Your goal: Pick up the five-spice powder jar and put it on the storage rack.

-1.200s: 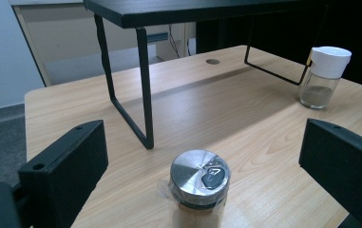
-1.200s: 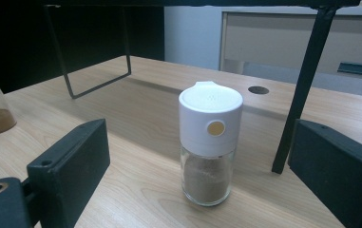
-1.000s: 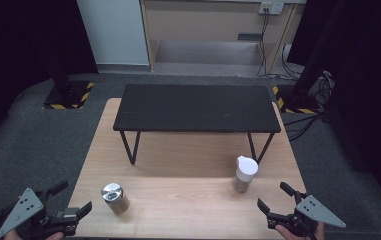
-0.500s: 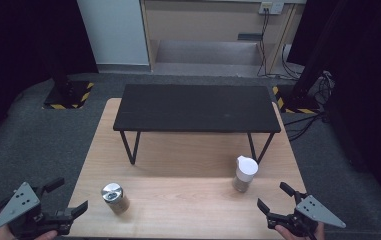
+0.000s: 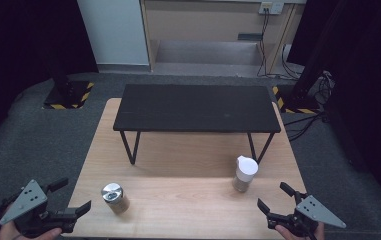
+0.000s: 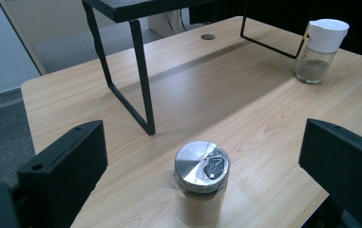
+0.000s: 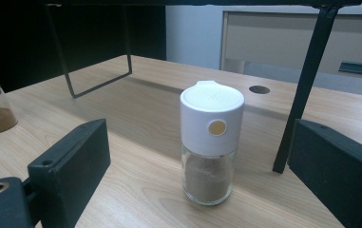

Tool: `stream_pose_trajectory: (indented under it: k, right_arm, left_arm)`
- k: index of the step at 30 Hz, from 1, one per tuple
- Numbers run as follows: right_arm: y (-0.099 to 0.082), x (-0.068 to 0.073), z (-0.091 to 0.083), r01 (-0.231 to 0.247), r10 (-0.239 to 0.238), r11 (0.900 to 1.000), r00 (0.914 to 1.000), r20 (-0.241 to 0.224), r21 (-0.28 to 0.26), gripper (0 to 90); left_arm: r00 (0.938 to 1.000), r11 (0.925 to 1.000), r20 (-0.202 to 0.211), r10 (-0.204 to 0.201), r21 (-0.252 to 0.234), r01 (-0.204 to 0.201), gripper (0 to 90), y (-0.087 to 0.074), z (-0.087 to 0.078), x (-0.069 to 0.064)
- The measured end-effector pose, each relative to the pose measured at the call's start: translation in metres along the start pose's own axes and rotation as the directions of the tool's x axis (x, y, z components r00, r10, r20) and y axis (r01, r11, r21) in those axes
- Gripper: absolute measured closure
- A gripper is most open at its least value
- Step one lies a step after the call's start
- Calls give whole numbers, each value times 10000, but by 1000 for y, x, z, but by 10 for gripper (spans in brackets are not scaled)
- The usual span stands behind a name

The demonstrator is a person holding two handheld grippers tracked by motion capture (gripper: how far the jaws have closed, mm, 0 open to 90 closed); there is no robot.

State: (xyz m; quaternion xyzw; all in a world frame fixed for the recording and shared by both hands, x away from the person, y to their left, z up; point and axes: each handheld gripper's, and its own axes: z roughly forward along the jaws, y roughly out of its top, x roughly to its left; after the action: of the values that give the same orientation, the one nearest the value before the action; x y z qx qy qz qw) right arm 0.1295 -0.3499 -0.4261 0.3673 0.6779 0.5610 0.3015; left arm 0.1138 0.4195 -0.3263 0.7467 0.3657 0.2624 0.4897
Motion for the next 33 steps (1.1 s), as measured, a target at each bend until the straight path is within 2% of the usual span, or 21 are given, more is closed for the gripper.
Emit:
stream_pose_trajectory:
  k: [16,22,33]
  right_arm:
    - [0,0,-1,-11,11,10000,10000,15,-22,72]
    - [0,0,-1,1,-1,10000,10000,3,-20,72]
    - [0,0,-1,-28,28,10000,10000,28,-12,72]
  left_arm:
    - [10000,9993,12,61,372,-62,11,-1,12,2]
    - [9999,9961,125,114,875,-124,13,-4,27,5]
    - [9990,9838,435,66,1788,-143,17,-17,64,12]
